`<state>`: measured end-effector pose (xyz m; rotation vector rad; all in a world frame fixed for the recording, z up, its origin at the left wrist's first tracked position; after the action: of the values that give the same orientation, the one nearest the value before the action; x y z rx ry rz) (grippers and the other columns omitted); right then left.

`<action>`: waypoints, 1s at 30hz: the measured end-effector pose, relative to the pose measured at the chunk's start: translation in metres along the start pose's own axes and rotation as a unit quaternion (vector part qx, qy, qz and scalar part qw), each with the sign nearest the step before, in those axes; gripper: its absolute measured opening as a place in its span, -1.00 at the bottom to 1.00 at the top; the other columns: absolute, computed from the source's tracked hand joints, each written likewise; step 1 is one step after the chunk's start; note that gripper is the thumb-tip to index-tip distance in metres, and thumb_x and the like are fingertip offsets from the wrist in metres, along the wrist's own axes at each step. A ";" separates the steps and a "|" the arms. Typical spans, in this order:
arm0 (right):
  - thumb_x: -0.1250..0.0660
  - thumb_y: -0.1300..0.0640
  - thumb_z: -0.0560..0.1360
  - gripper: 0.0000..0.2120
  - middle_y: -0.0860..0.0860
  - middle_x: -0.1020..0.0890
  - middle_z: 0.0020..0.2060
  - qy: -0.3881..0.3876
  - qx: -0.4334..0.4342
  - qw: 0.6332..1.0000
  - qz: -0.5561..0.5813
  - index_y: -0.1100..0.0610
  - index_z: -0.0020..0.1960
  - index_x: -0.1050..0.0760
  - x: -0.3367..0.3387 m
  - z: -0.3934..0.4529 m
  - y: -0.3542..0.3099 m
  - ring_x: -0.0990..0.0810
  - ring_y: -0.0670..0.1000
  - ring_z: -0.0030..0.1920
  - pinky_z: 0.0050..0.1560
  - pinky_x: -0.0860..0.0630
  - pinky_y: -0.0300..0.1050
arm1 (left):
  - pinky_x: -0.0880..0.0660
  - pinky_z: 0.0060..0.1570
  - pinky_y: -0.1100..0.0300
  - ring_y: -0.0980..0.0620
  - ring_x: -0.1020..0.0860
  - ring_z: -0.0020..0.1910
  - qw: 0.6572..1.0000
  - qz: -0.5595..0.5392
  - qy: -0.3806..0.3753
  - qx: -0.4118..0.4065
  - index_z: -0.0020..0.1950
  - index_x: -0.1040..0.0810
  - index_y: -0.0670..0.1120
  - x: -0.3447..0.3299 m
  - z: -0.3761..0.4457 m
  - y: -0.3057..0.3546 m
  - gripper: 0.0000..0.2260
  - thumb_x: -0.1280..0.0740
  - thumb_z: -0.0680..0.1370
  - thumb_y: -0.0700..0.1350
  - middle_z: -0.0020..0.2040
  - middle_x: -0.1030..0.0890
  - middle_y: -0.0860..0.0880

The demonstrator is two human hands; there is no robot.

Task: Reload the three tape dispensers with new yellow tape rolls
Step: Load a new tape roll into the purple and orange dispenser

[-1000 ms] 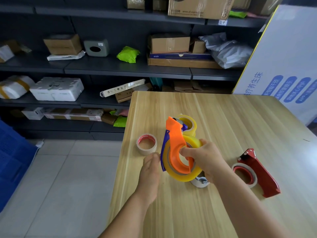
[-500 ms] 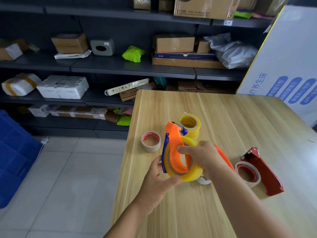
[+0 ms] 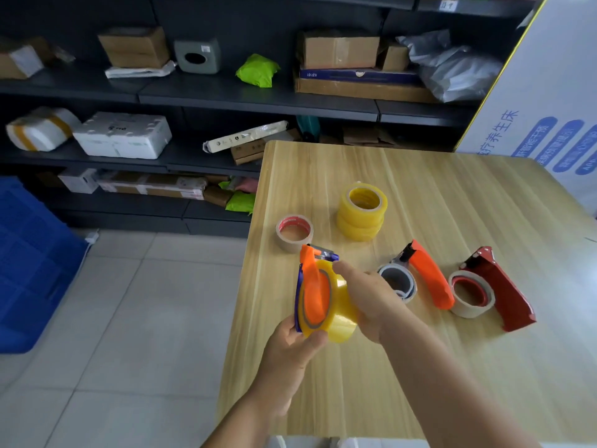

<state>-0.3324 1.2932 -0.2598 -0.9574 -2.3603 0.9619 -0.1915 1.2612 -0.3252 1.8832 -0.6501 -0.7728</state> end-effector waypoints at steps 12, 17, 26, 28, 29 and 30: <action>-0.25 0.18 0.56 -0.84 0.17 -0.55 -0.10 -0.119 -0.045 0.990 0.063 0.23 0.09 -0.43 -0.025 -0.022 0.058 -0.54 0.14 -0.15 -0.06 -0.53 0.08 | -0.36 0.09 0.26 0.16 -0.50 0.24 0.989 -0.051 0.104 0.087 0.30 -0.50 -0.03 0.008 -0.059 -0.049 -0.38 -0.44 0.33 0.25 0.18 -0.63 0.07; -0.22 0.20 0.58 -0.72 0.18 -0.57 -0.12 -0.151 -0.062 0.982 0.096 0.31 0.24 -0.39 -0.025 -0.037 0.084 -0.59 0.13 -0.20 -0.22 -0.56 0.05 | -0.36 0.14 0.21 0.08 -0.46 0.26 0.984 -0.069 0.132 0.102 0.25 -0.50 0.04 0.005 -0.085 -0.059 -0.51 -0.40 0.37 0.16 0.20 -0.58 0.05; -0.24 0.19 0.59 -0.67 0.25 -0.61 0.00 -0.135 -0.052 0.982 0.119 0.38 0.27 -0.40 -0.037 -0.049 0.105 -0.63 0.15 -0.14 -0.15 -0.57 0.07 | -0.31 0.22 0.10 0.17 -0.49 0.18 0.982 -0.054 0.112 0.145 0.13 -0.53 0.07 0.020 -0.098 -0.071 -0.81 -0.20 0.61 0.08 0.20 -0.57 0.06; -0.24 0.19 0.59 -0.67 0.25 -0.61 0.01 -0.127 -0.051 0.983 0.123 0.39 0.27 -0.39 -0.041 -0.049 0.106 -0.63 0.15 -0.14 -0.17 -0.57 0.06 | -0.32 0.20 0.10 0.18 -0.49 0.16 0.981 -0.052 0.107 0.151 0.14 -0.51 0.07 0.025 -0.096 -0.073 -0.82 -0.19 0.61 0.06 0.20 -0.56 0.06; -0.24 0.19 0.59 -0.67 0.24 -0.61 -0.01 -0.120 -0.051 0.984 0.123 0.39 0.26 -0.39 -0.043 -0.048 0.107 -0.62 0.14 -0.16 -0.19 -0.56 0.05 | -0.32 0.19 0.10 0.18 -0.49 0.16 0.981 -0.050 0.106 0.155 0.18 -0.50 0.07 0.028 -0.095 -0.074 -0.80 -0.20 0.61 0.07 0.21 -0.56 0.05; -0.23 0.19 0.59 -0.67 0.23 -0.61 -0.04 -0.113 -0.050 0.985 0.122 0.39 0.26 -0.39 -0.044 -0.048 0.108 -0.62 0.13 -0.17 -0.21 -0.55 0.03 | -0.33 0.19 0.10 0.16 -0.49 0.17 0.980 -0.049 0.106 0.159 0.22 -0.49 0.05 0.030 -0.094 -0.074 -0.76 -0.20 0.61 0.07 0.23 -0.55 0.03</action>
<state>-0.2262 1.3391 -0.3111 -1.2587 -2.5413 1.1030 -0.0936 1.3232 -0.3683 2.2680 -0.5746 -0.5403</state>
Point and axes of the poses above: each hand's wrist, its own z-axis towards the middle knuckle, its own x-axis out of the back of the hand, y = z × x, the point moved 3 cm from there along z, towards the middle knuckle
